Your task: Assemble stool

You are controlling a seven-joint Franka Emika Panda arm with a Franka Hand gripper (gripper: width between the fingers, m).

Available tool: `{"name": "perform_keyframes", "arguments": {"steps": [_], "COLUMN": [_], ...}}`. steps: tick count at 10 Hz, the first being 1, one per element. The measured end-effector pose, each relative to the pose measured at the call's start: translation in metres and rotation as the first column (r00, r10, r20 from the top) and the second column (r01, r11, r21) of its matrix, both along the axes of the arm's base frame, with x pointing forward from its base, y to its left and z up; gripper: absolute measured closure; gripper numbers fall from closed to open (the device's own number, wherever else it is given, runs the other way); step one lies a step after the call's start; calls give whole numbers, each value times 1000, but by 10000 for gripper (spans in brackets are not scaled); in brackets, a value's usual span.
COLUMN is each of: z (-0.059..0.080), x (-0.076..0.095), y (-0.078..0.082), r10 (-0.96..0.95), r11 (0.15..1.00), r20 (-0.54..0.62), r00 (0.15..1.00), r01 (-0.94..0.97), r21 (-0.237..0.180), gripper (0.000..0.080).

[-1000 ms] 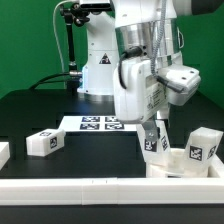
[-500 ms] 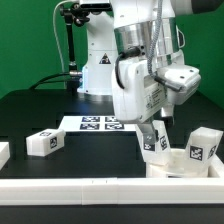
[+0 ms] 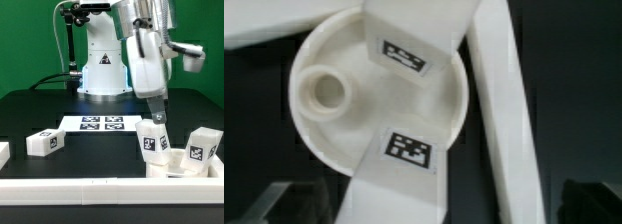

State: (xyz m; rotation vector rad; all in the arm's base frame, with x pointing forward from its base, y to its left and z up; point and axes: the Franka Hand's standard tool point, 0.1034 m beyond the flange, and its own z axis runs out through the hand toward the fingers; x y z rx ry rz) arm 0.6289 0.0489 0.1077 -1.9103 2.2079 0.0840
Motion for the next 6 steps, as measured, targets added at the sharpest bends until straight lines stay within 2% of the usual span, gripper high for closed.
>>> {"name": "perform_keyframes", "arguments": {"steps": [3,6], "z": [0,0], "x": [0,-1], "y": [0,6], "r10": [219,598], "r11": [975,797], "r20": [36,41], "r00": [975,801], "r01": [-218,-588], "r21": [-35,-137], "gripper": [151,151]}}
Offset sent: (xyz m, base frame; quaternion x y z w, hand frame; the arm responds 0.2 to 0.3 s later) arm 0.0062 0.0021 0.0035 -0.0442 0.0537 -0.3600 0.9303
